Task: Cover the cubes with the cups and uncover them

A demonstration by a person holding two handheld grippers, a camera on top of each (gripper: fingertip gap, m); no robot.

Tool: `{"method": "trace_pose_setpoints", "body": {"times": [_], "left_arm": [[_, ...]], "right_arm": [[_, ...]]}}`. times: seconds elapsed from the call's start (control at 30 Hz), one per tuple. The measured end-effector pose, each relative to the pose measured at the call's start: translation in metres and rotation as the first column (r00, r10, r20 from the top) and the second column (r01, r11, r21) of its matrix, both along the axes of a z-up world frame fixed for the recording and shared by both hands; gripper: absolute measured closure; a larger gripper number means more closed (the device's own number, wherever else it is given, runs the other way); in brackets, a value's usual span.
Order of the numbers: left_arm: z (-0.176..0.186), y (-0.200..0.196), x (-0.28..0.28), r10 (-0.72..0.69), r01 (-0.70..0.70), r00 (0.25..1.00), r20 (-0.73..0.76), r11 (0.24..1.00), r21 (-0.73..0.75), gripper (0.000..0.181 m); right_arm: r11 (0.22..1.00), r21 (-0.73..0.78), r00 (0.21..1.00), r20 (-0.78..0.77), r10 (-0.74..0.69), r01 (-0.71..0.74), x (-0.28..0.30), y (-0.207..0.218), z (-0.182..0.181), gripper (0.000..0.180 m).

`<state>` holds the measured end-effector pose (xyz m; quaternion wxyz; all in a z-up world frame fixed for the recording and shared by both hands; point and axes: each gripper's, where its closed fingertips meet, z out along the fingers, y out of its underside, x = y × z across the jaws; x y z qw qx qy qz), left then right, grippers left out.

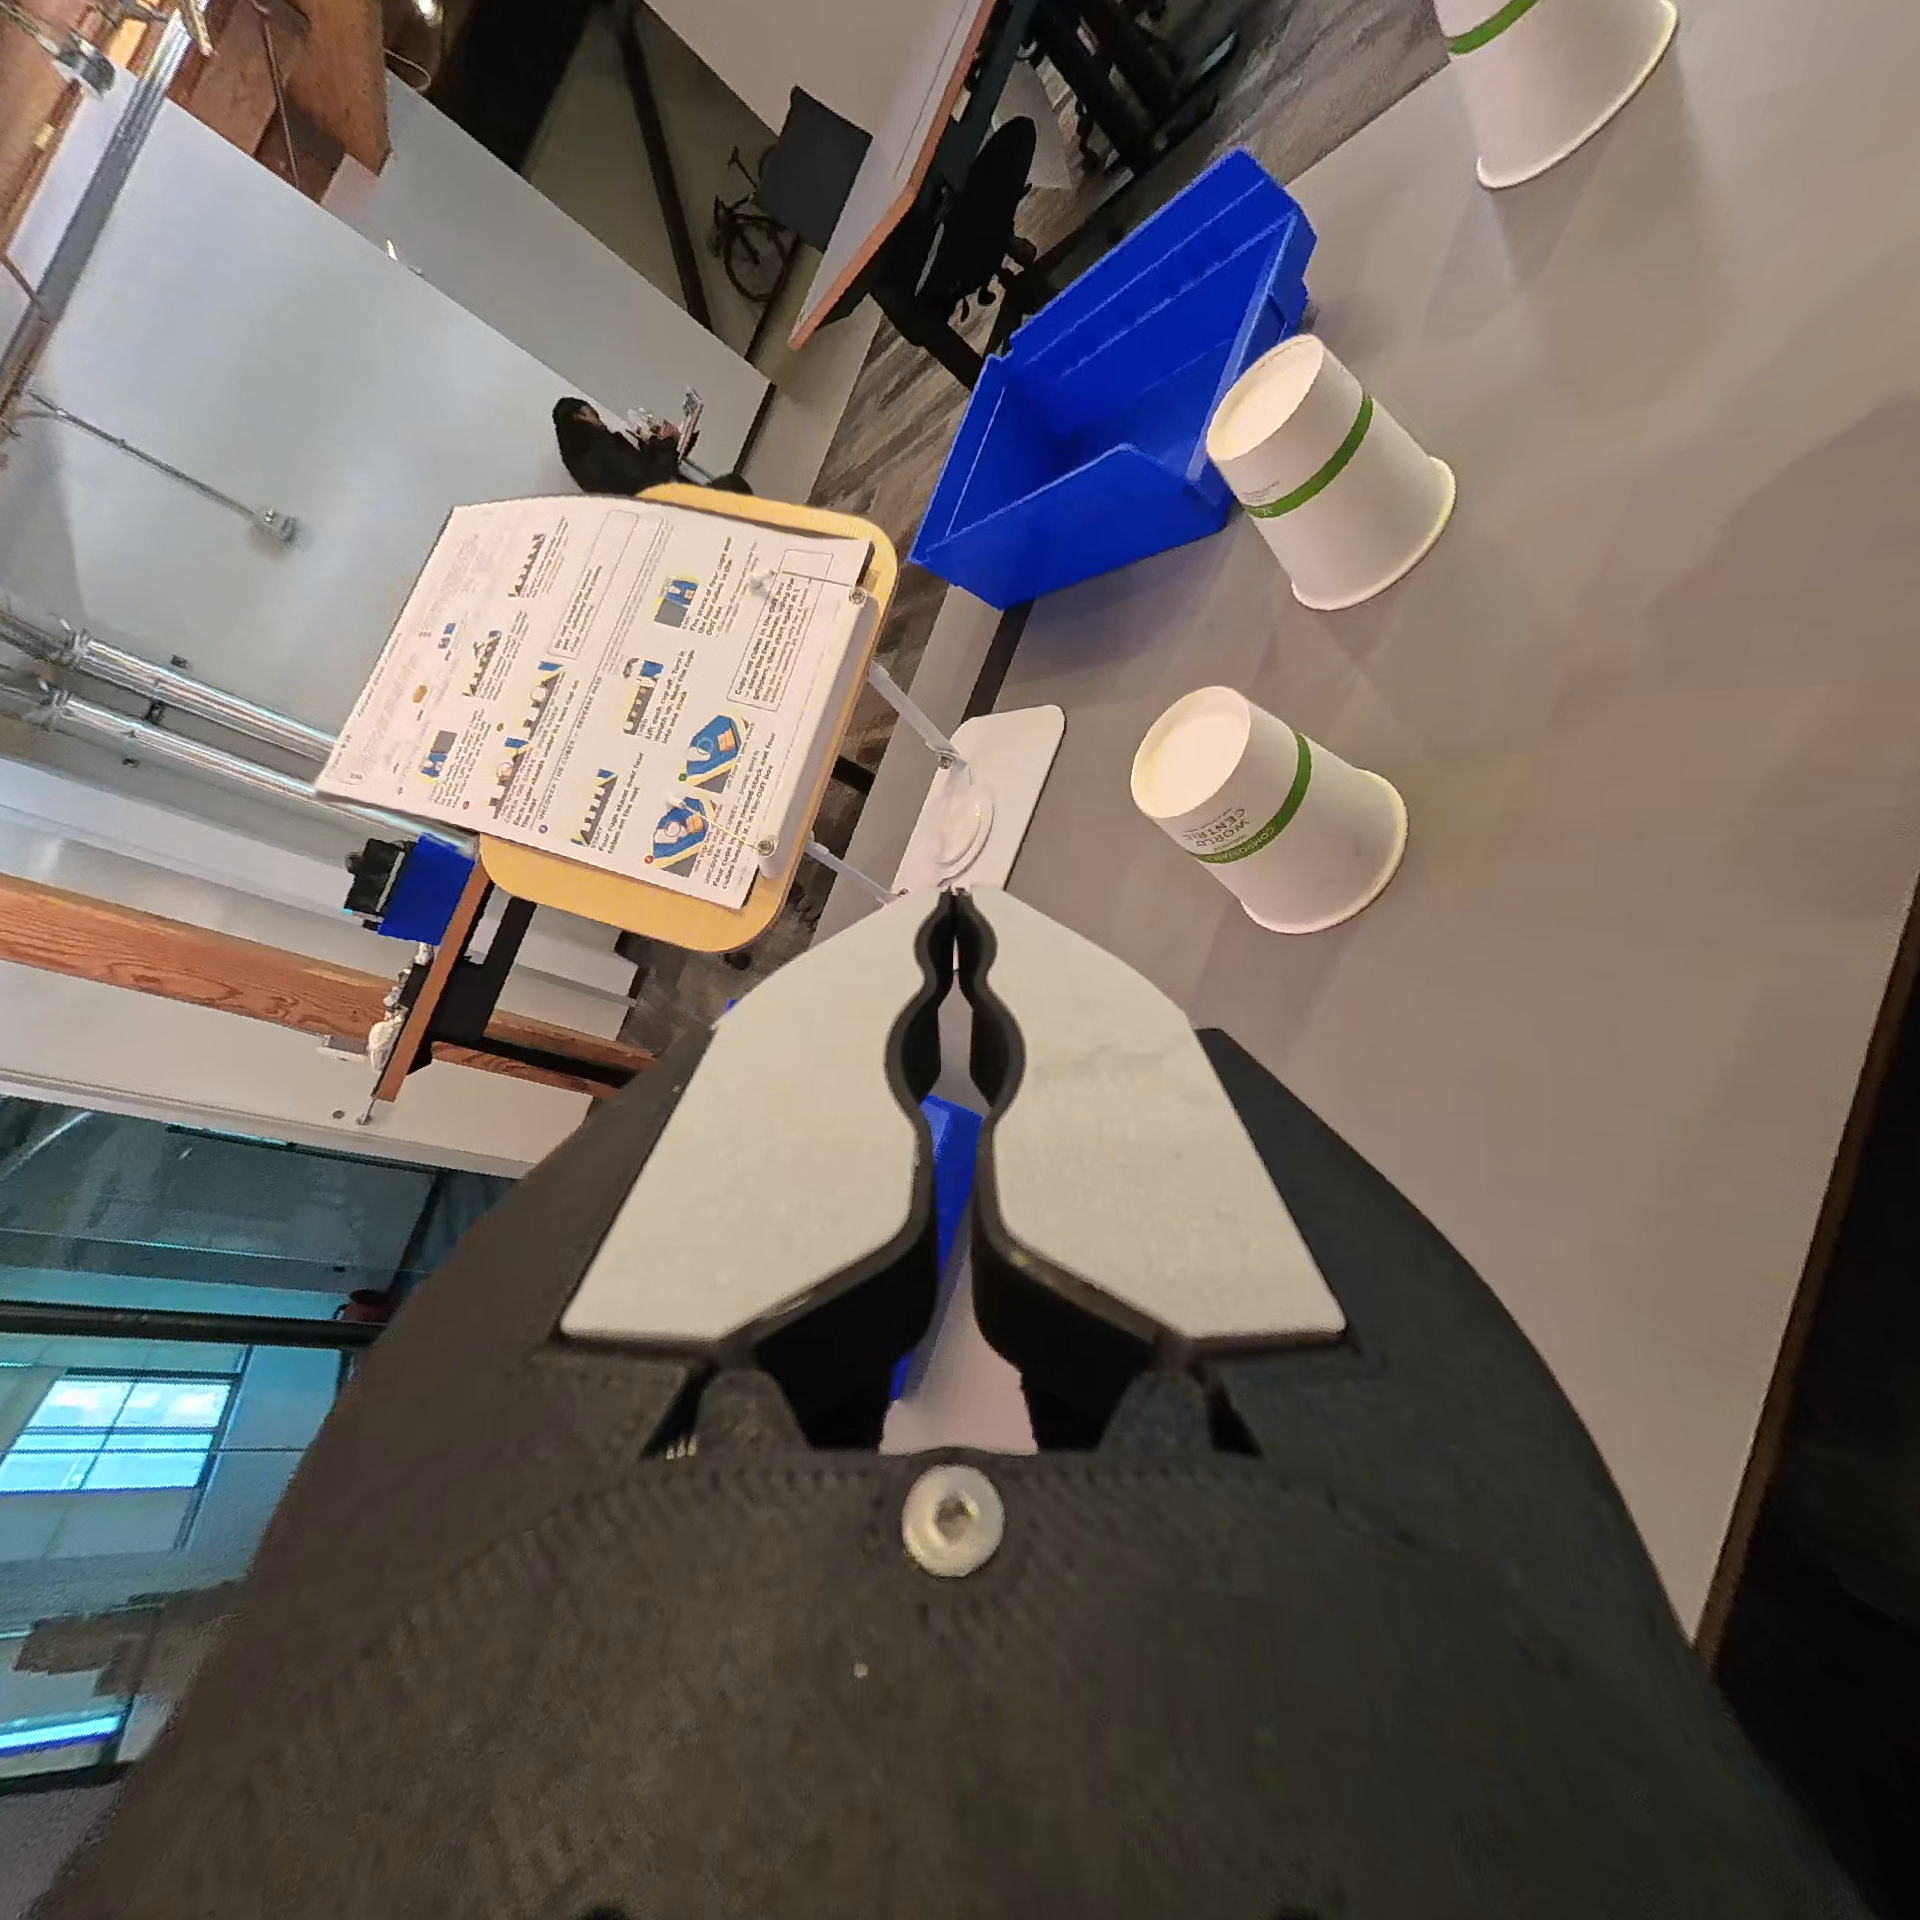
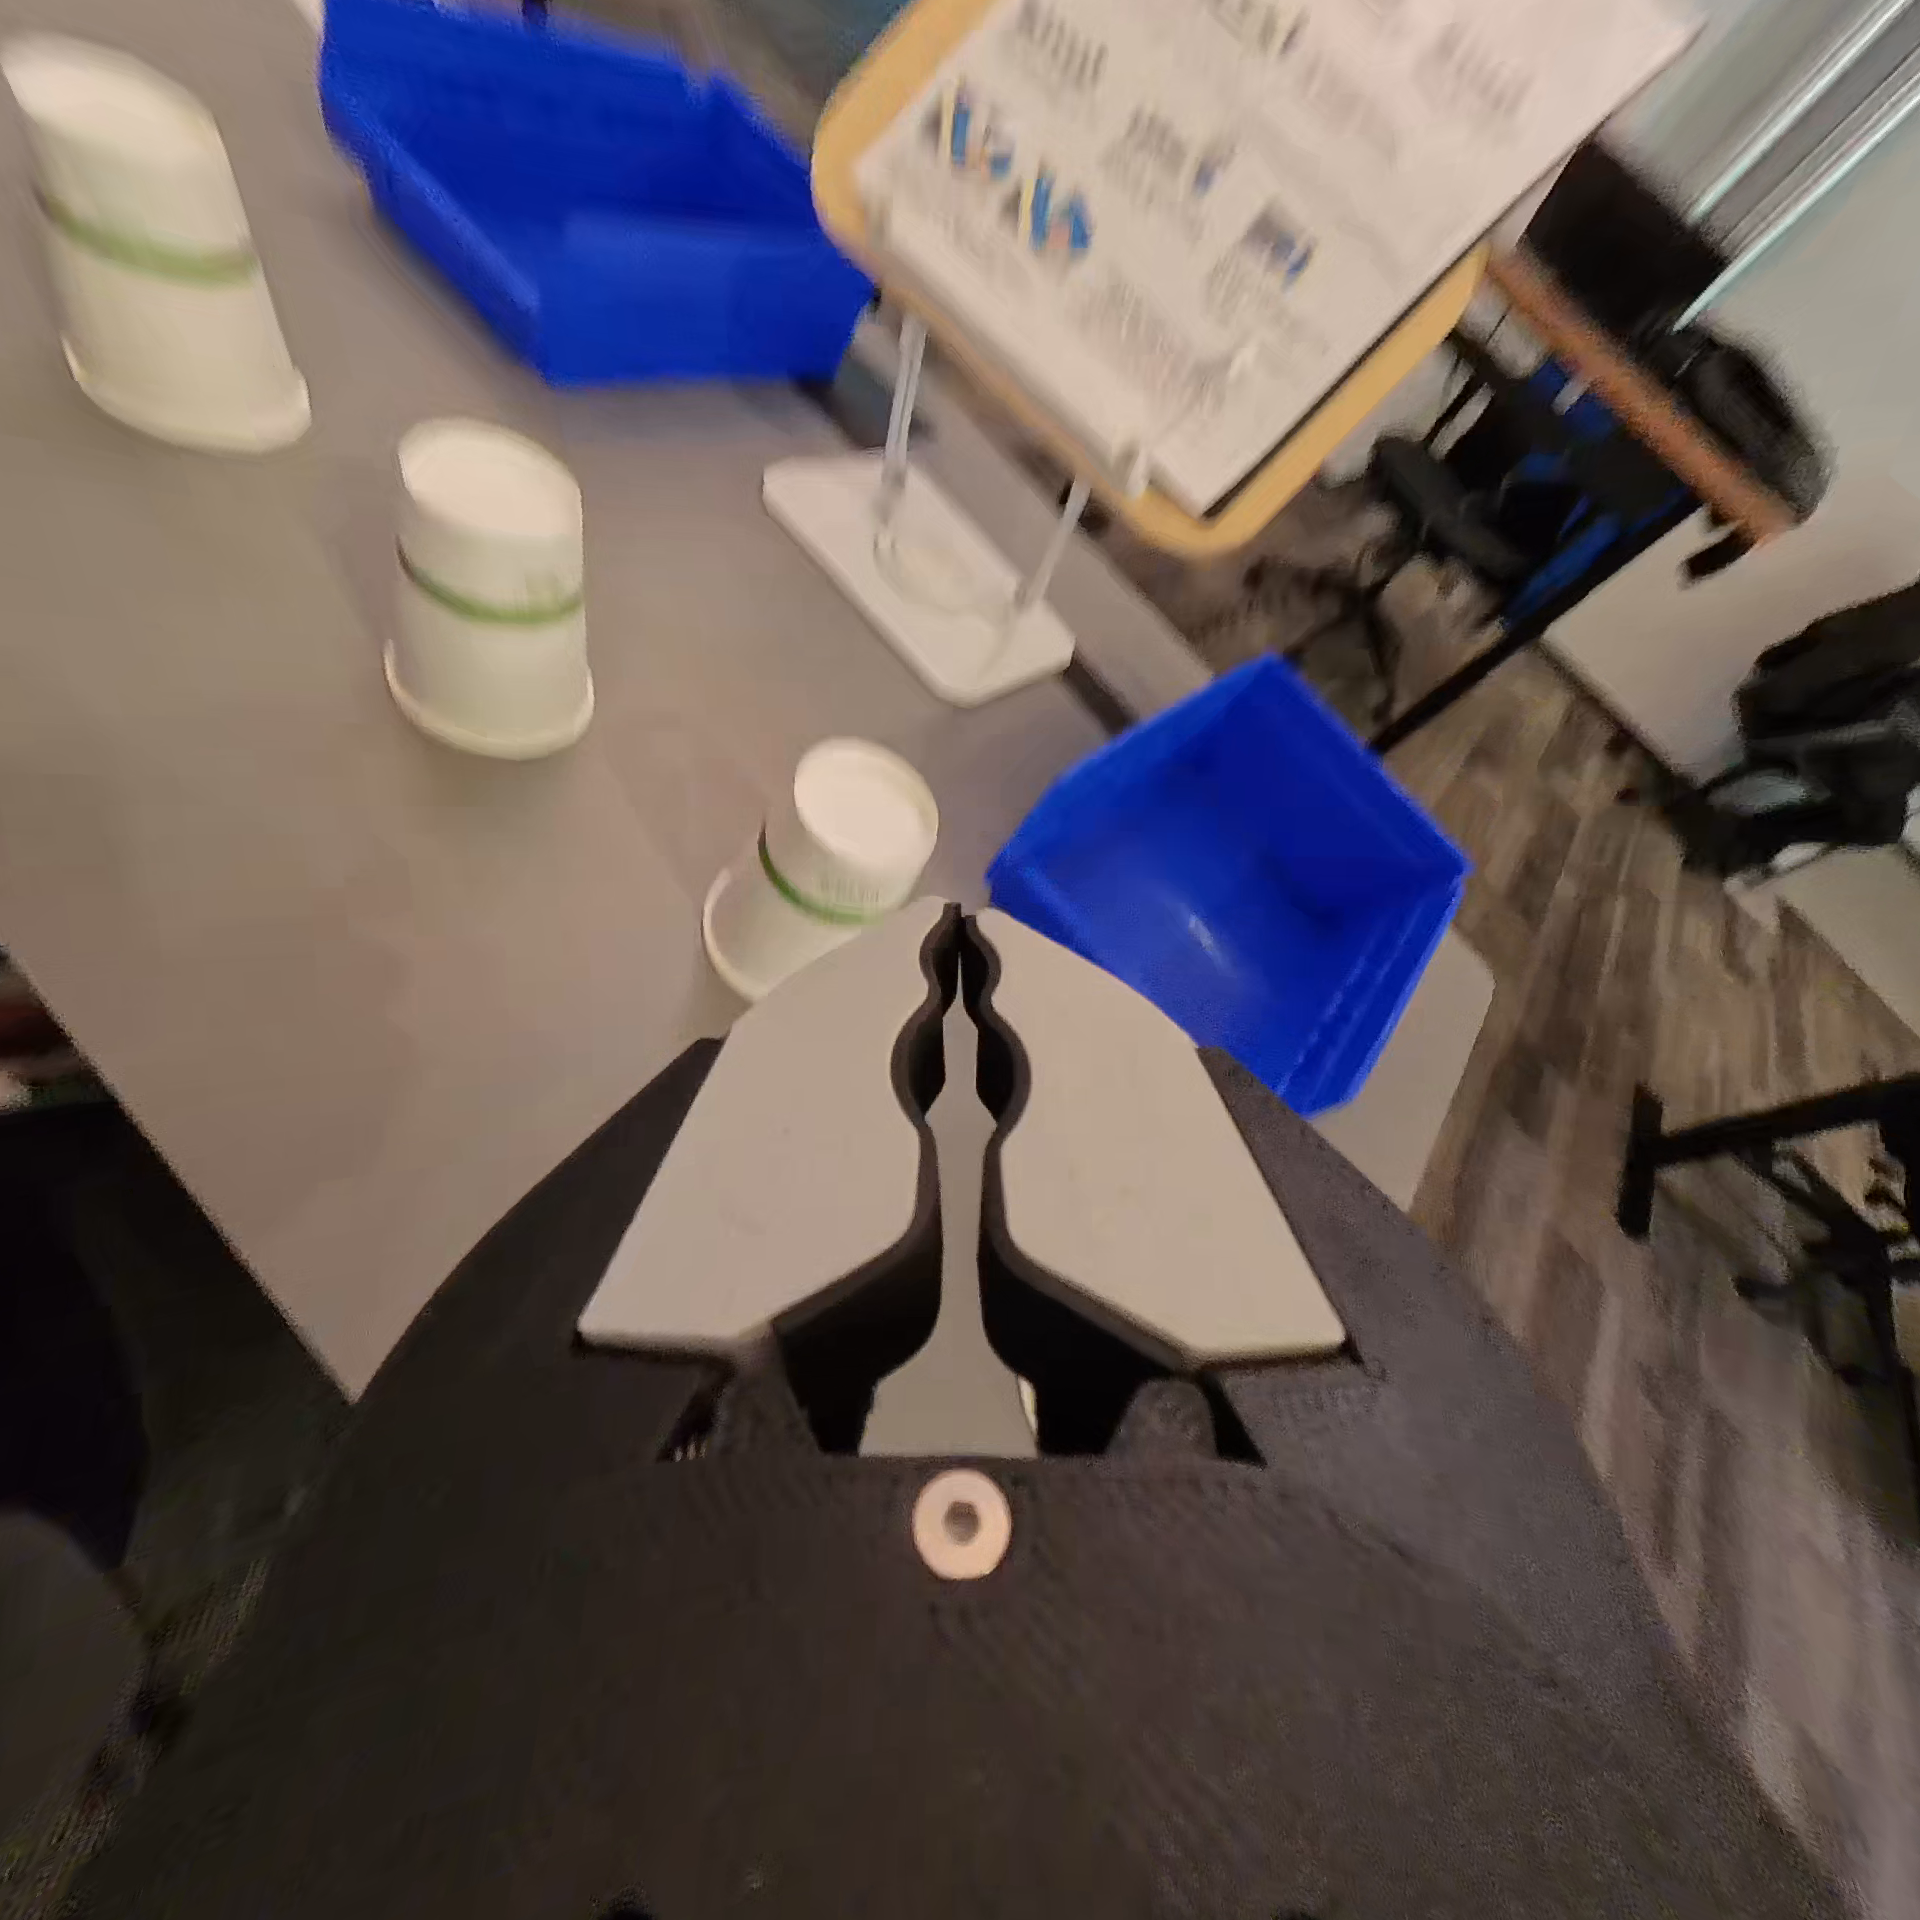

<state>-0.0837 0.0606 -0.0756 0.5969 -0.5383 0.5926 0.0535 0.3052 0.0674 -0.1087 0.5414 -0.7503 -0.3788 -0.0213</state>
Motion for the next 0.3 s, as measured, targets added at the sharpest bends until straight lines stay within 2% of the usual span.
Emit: {"method": "trace_pose_setpoints", "body": {"times": [0.07, 0.13, 0.3], "left_arm": [[0.002, -0.006, 0.005, -0.002, 0.002, 1.0, -0.021, 1.0, 0.009, 0.181], [0.003, -0.011, 0.01, -0.008, 0.009, 0.999, -0.044, 1.0, 0.017, 0.181], [0.008, -0.021, 0.022, -0.012, 0.015, 0.997, -0.077, 0.999, 0.04, 0.181]], "right_arm": [[0.991, -0.119, 0.991, 0.124, -0.048, 0.063, 0.019, 0.001, -0.022, 0.177], [0.981, -0.152, 0.968, 0.237, -0.079, 0.118, 0.039, 0.006, -0.032, 0.172], [0.934, -0.305, 0.947, 0.309, -0.087, 0.185, 0.084, 0.014, -0.052, 0.159]]}}
